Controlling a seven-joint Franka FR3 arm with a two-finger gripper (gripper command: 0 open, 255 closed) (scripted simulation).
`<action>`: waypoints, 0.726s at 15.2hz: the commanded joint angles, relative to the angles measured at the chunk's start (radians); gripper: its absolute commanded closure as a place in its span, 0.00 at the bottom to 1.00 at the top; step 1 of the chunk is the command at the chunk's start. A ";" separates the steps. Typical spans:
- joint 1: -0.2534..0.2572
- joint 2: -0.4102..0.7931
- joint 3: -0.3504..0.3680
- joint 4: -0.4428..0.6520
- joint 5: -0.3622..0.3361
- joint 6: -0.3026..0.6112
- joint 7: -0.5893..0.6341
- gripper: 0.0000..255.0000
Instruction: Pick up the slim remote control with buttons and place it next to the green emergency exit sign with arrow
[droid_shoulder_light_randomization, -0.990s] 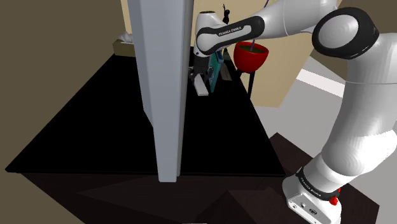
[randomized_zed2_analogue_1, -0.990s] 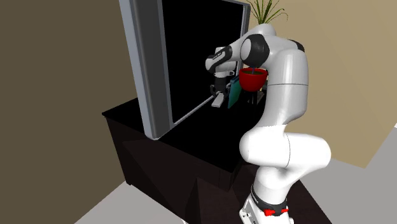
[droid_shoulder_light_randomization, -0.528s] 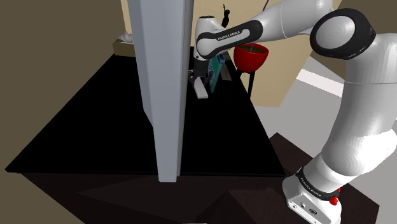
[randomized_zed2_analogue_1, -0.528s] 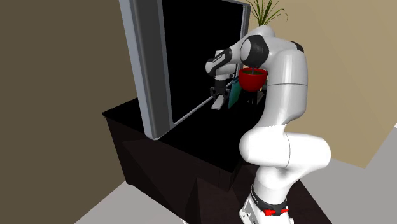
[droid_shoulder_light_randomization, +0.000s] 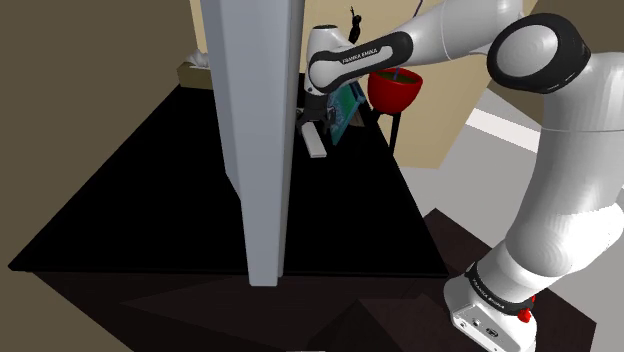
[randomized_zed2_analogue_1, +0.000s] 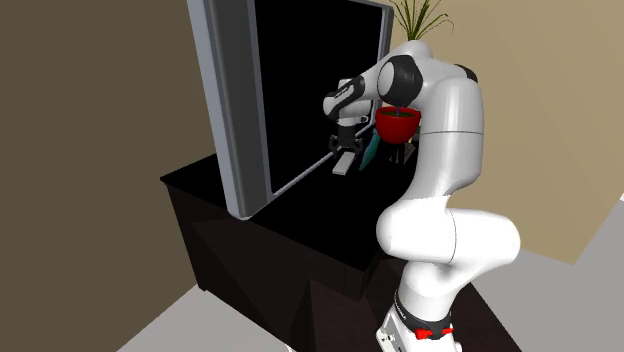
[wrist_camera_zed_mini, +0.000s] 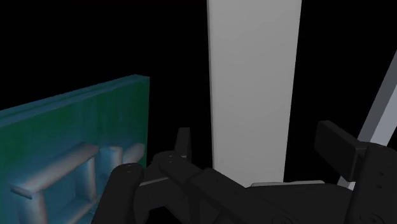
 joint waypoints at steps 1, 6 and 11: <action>-0.001 -0.014 0.003 0.014 0.006 -0.027 -0.004 0.00; -0.003 -0.047 0.011 0.060 0.021 -0.105 -0.014 0.00; -0.003 -0.047 0.011 0.060 0.021 -0.105 -0.014 0.00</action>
